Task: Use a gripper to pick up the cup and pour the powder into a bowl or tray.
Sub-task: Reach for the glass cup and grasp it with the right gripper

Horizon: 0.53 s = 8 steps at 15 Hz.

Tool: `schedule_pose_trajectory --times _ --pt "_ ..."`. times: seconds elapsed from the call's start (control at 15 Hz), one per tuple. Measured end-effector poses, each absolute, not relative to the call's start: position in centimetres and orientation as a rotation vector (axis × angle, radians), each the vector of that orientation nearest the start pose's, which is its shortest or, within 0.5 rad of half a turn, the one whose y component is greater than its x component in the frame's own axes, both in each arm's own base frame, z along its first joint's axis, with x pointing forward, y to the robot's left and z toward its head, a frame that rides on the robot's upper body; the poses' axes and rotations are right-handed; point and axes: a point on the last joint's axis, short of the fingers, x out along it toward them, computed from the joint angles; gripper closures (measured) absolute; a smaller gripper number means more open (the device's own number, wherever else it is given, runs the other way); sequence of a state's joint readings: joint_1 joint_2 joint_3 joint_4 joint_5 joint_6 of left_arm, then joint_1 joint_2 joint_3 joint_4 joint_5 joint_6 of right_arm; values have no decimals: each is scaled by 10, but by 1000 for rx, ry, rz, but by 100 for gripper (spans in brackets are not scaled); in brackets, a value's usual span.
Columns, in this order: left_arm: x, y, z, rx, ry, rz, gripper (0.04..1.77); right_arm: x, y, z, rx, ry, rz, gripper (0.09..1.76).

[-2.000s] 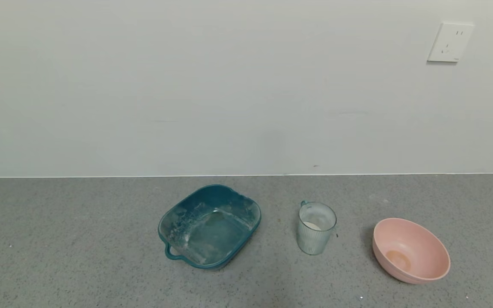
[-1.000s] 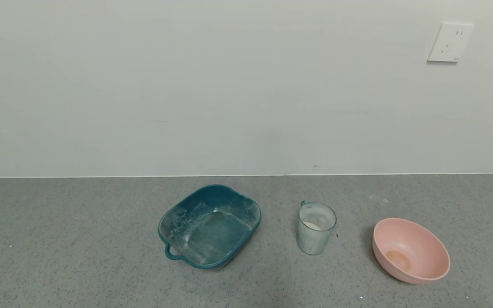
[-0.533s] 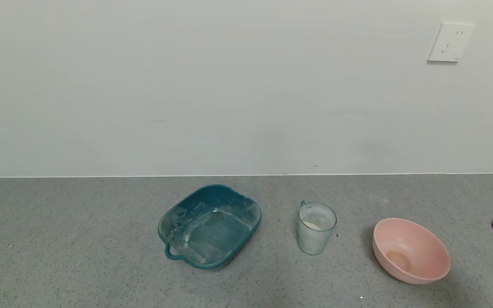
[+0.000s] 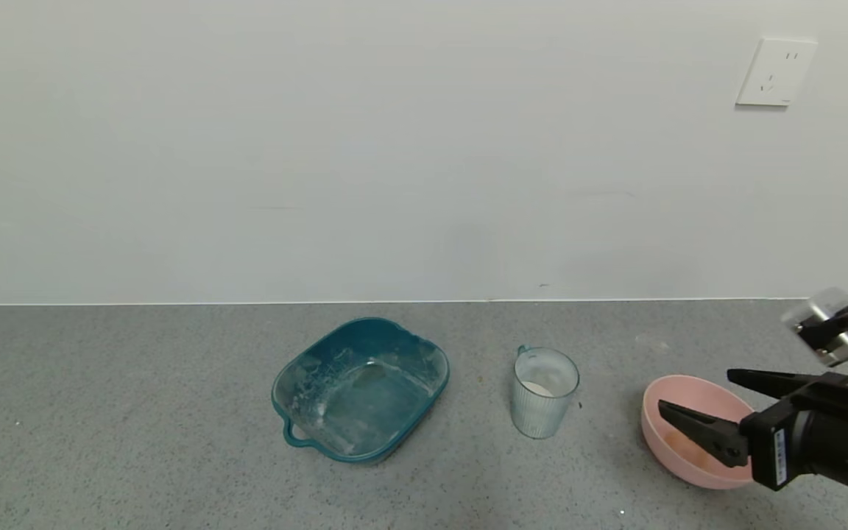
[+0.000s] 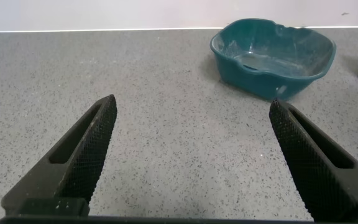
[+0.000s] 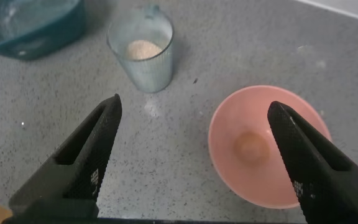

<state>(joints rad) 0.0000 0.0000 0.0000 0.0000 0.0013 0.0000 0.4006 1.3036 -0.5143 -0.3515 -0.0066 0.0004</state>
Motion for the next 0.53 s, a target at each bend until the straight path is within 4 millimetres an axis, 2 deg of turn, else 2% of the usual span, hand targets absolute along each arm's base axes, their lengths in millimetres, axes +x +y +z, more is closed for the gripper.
schedule_pose_trajectory --times 0.53 --pt "-23 0 75 0 0 1 5 208 132 131 -121 510 457 14"
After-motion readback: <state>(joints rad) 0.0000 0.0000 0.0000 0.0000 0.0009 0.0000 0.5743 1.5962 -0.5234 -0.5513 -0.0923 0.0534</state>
